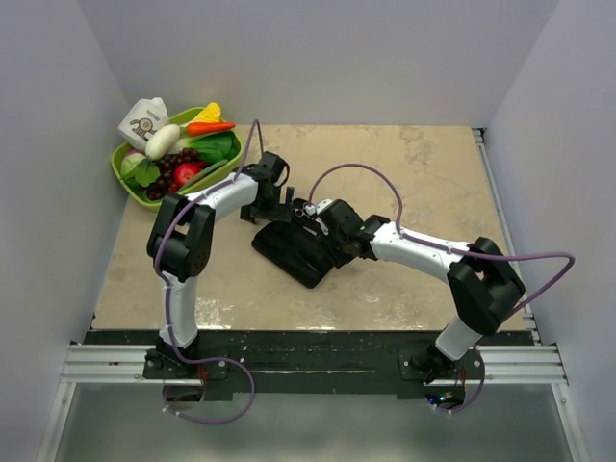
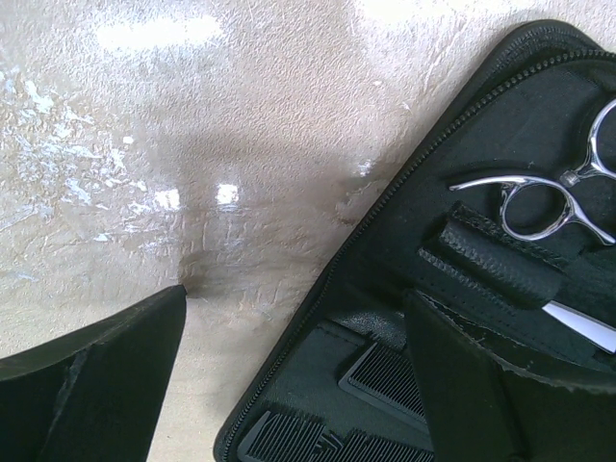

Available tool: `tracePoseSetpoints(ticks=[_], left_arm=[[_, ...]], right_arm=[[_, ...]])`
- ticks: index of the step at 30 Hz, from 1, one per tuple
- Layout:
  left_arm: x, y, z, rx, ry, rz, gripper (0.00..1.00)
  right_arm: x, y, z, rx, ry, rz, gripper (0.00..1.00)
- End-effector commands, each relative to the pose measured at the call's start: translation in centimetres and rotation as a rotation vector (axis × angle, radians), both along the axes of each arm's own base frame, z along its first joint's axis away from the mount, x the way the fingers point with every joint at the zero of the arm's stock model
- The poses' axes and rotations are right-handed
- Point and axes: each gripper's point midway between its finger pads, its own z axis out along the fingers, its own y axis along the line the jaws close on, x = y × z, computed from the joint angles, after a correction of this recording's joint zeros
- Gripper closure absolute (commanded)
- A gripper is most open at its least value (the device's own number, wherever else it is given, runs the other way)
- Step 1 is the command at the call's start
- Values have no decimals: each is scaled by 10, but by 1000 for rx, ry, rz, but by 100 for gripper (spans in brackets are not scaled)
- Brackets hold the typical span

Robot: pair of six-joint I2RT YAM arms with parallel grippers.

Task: Sort the hair-cutting tools
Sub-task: Place the scissors in the hairdressing tool bag.

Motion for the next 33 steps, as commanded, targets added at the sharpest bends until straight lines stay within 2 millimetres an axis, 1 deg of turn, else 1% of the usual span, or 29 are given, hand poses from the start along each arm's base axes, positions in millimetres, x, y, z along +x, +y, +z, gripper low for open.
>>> tracePoseSetpoints(ticks=[1, 6, 7, 8, 11, 12, 15, 18, 20, 24, 27, 31, 33], left_arm=[[-10, 0, 5, 16, 8, -19, 2], [-11, 2, 5, 23, 7, -18, 2], [-11, 3, 6, 25, 5, -17, 2], [-11, 3, 6, 26, 4, -16, 1], [-11, 3, 8, 24, 0, -16, 1], [-11, 4, 9, 26, -4, -16, 1], [-12, 4, 10, 27, -3, -16, 2], [-14, 6, 8, 30, 2, -16, 1], [-16, 7, 7, 32, 5, -16, 1], [-17, 7, 8, 32, 4, -17, 2], [-16, 8, 9, 35, -1, -17, 2], [-16, 8, 10, 32, -3, -18, 2], [-17, 8, 10, 32, -3, -18, 1]], right_arm=[[18, -8, 3, -41, -70, -41, 55], [26, -3, -2, -51, -72, -16, 57], [26, -4, -8, -67, -60, -11, 57], [27, -6, -8, -75, -56, -10, 59], [33, -8, -10, -73, -54, -19, 60], [36, -7, -8, -84, -59, 16, 60], [42, -5, 1, -79, -69, 34, 59], [43, -1, 9, -73, -65, 54, 59], [41, 2, 10, -64, -49, 72, 59], [33, 8, -3, -58, 26, 101, 61], [26, 11, 0, -34, 49, 106, 62], [19, 5, 4, -32, 54, 91, 63], [16, 0, 2, -44, 58, 80, 63]])
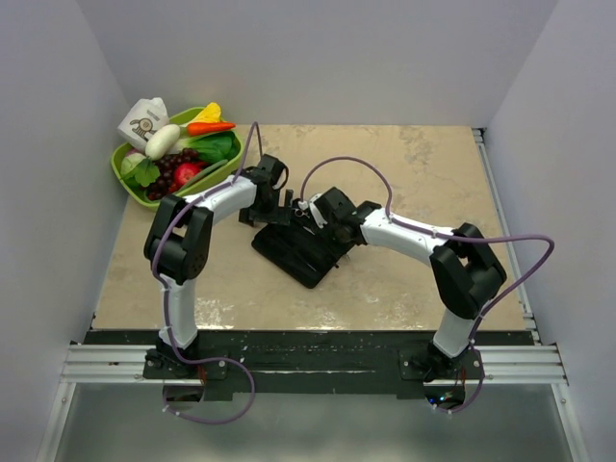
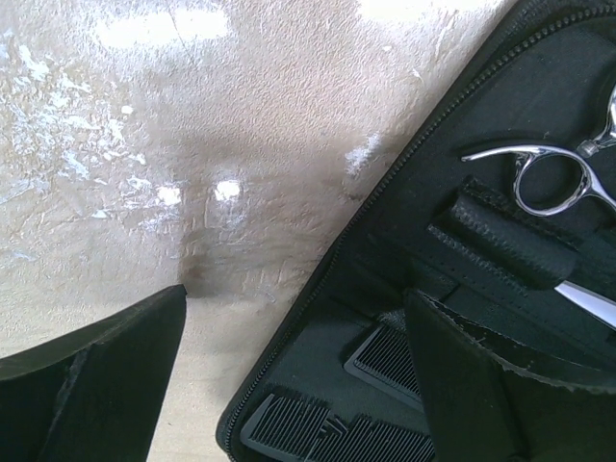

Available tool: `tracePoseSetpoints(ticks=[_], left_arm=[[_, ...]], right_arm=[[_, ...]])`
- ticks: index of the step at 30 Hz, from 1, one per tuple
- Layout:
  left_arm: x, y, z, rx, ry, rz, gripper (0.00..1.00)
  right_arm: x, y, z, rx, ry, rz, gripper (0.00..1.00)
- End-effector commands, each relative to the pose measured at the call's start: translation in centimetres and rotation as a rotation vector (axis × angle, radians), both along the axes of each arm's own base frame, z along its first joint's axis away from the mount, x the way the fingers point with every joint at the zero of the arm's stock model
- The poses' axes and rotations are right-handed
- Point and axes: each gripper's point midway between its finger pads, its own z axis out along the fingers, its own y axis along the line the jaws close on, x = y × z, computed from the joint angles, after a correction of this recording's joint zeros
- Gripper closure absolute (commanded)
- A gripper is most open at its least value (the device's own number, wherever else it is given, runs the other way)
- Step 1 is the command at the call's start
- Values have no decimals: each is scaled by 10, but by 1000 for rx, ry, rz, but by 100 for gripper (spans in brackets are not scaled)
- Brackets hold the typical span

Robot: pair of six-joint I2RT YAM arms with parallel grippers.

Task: Sort the hair-cutting tools
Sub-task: Place the scissors in the hairdressing tool bag.

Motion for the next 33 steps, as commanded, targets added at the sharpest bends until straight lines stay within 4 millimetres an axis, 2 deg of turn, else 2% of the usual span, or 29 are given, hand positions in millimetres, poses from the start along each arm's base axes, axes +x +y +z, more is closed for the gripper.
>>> tracePoseSetpoints(ticks=[1, 12, 25, 33], left_arm=[[-8, 4, 11, 25, -8, -16, 1], [-9, 4, 9, 23, -2, -18, 2], [-10, 6, 10, 32, -4, -16, 2], [-9, 6, 9, 34, -3, -17, 1]], right_arm=[[-8, -4, 12, 23, 1, -11, 63], [-19, -17, -1, -6, 20, -44, 63], [-1, -19, -11, -38, -6, -60, 64], [0, -21, -21, -47, 14, -62, 66]])
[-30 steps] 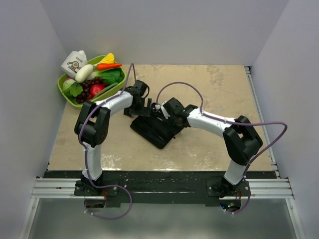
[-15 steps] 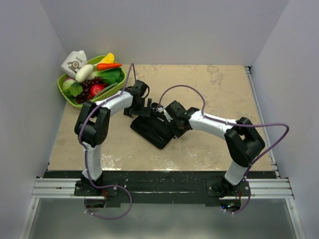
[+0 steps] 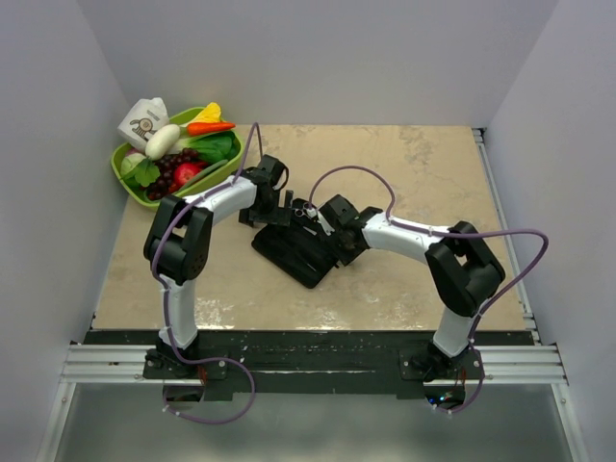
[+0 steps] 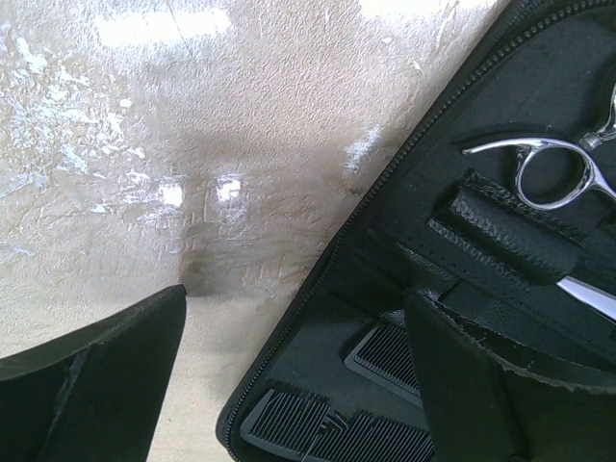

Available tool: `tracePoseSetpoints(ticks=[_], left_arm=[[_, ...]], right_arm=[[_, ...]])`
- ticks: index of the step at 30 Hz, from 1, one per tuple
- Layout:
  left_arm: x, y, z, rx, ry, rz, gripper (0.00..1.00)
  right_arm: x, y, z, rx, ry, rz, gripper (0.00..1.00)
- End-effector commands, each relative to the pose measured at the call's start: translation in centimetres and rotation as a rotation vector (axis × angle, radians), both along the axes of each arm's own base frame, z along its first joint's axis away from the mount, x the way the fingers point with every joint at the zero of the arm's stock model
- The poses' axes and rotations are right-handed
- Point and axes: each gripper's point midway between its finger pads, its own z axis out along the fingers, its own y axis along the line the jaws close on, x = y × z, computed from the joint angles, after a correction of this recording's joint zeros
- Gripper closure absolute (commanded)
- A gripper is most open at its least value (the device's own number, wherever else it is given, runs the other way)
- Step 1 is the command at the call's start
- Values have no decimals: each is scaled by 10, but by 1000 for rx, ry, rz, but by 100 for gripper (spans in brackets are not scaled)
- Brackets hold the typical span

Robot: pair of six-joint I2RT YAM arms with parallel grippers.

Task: Sort the hair-cutting tools
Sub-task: Place the scissors in the hairdressing tool bag.

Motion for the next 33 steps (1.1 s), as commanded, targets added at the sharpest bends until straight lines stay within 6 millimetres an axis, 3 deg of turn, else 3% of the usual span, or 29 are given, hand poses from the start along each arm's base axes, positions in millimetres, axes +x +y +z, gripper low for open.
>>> tracePoseSetpoints(ticks=[1, 12, 24, 33], left_arm=[[-7, 6, 8, 30, -3, -15, 2], [-6, 5, 8, 30, 0, -15, 1], [-6, 2, 5, 18, 7, -17, 2], [-5, 0, 4, 8, 13, -17, 2]], right_arm=[[14, 5, 5, 14, -46, -7, 68], [18, 14, 5, 36, -31, 2, 86], [29, 25, 14, 54, -38, -15, 89], [30, 54, 20, 184, 1, -39, 90]])
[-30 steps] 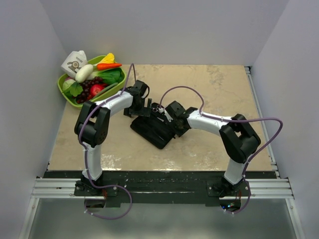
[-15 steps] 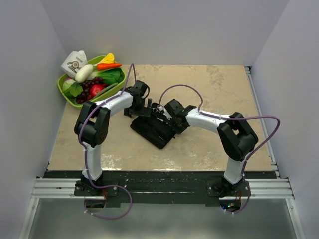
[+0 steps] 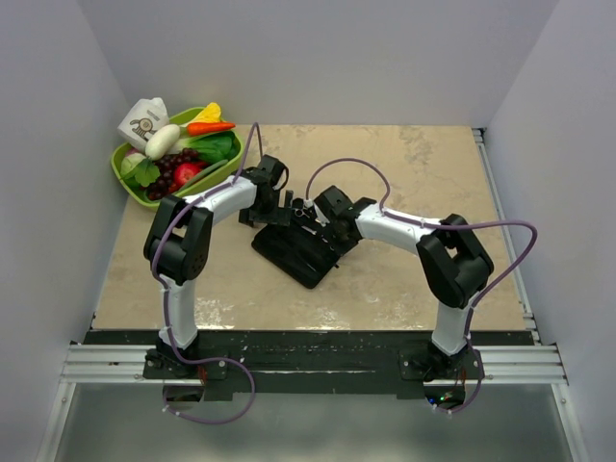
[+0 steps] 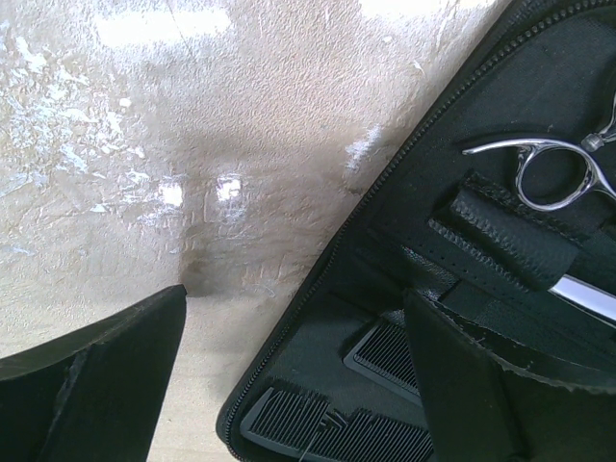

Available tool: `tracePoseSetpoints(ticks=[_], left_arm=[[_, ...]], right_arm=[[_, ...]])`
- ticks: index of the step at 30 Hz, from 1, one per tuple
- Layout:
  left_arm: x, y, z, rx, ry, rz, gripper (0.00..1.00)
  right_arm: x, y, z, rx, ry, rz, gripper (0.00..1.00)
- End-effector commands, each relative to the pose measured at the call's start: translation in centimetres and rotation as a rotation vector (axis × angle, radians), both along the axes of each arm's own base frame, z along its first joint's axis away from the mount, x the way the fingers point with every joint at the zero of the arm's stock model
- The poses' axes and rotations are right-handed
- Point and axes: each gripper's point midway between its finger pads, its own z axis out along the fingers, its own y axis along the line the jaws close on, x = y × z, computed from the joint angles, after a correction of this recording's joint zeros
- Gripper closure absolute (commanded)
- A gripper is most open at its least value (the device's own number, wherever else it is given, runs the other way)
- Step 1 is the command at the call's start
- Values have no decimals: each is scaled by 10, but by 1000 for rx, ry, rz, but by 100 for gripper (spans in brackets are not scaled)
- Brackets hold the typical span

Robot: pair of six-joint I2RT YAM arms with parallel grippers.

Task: Sort the hair-cutting tools
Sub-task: Place the scissors in the hairdressing tool bag.

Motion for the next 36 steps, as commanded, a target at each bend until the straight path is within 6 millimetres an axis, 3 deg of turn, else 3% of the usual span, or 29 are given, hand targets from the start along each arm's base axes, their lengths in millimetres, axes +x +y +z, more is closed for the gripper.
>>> tracePoseSetpoints(ticks=[1, 17, 21, 27, 31, 36], left_arm=[[-5, 0, 2, 9, 14, -17, 2], [-8, -4, 1, -8, 29, -21, 2], [-10, -4, 4, -11, 23, -24, 2], [-14, 0, 5, 0, 19, -23, 2], [-14, 0, 6, 2, 18, -24, 2], [-15, 1, 6, 4, 19, -24, 2]], right_arm=[[11, 41, 17, 168, -9, 6, 90], [18, 89, -11, 329, 80, 25, 88], [29, 102, -18, 367, 66, 24, 86], [32, 96, -24, 315, 68, 18, 82], [26, 85, -23, 281, 70, 15, 71], [17, 70, -1, 268, 40, -5, 62]])
